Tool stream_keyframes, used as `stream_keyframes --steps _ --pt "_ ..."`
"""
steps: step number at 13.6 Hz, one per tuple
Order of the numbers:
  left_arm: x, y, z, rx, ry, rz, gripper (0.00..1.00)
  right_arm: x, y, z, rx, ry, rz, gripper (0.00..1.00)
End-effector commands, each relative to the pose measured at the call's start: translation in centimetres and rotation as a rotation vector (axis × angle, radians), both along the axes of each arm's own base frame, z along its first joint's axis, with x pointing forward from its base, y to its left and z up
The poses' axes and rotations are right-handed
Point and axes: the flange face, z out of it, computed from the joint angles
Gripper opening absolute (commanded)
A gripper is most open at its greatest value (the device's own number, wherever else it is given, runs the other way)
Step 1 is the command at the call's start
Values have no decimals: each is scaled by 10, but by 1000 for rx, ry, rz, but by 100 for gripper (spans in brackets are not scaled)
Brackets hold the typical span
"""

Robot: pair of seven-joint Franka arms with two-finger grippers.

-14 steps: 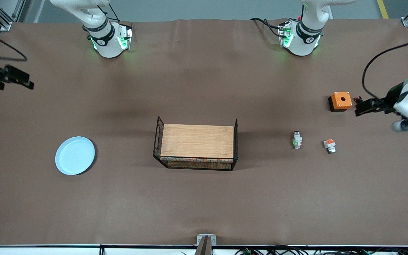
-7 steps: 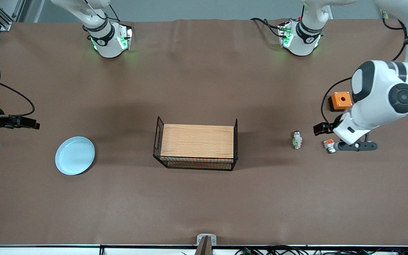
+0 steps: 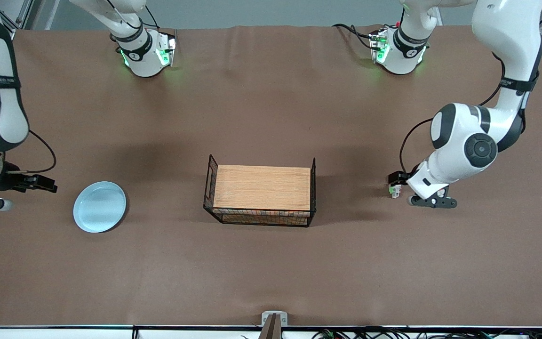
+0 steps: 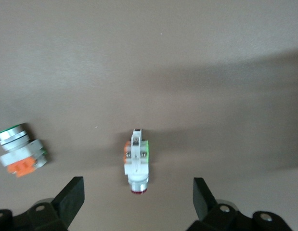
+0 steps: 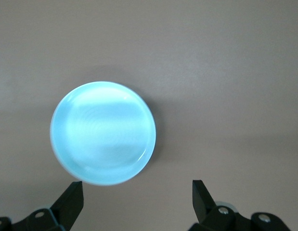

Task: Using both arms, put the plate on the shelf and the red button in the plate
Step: 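Grasp the plate rim with the right gripper while the left gripper grasps the button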

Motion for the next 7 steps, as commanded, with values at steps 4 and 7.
stream_keyframes --steps 4,7 --pt "-2 -4 -59 -17 -18 -37 98 4 -18 -105 -40 -89 4 100" --pt "-6 -2 -76 -16 0 -34 90 4 -19 -142 -43 -85 5 100"
